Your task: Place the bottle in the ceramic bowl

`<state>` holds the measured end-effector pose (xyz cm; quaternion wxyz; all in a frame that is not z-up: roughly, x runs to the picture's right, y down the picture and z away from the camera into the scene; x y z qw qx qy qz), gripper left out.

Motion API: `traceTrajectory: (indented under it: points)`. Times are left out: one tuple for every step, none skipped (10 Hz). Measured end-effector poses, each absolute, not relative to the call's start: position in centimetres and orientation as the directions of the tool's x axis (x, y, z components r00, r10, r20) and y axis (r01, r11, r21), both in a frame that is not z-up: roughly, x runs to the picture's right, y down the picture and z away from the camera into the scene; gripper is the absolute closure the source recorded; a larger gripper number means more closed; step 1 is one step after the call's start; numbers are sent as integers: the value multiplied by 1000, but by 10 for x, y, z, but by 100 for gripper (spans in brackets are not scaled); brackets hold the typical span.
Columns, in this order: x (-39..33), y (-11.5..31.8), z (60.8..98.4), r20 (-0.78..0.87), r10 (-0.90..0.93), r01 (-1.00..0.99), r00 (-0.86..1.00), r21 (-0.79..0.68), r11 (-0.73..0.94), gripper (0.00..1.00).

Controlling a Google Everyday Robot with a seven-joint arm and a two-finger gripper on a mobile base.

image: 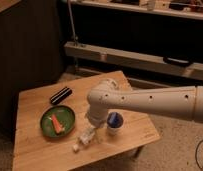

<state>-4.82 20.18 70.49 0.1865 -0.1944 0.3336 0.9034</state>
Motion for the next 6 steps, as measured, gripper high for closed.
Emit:
traceTrajectory:
  points:
    - [-56,210,706,-513,221,-500,-829,505,-703,20]
    - [-60,211,707,-529,231,-517,-817,491,-702,20]
    - [-62,212,710,-539,236,-526,-809,482,-701,20]
    - [-66,212,719,-545,248,-537,-801,470,-701,20]
    - [-70,211,729,-541,266,-545,-798,460,-701,20]
    - [-70,208,737,-533,274,-544,-800,454,-705,20]
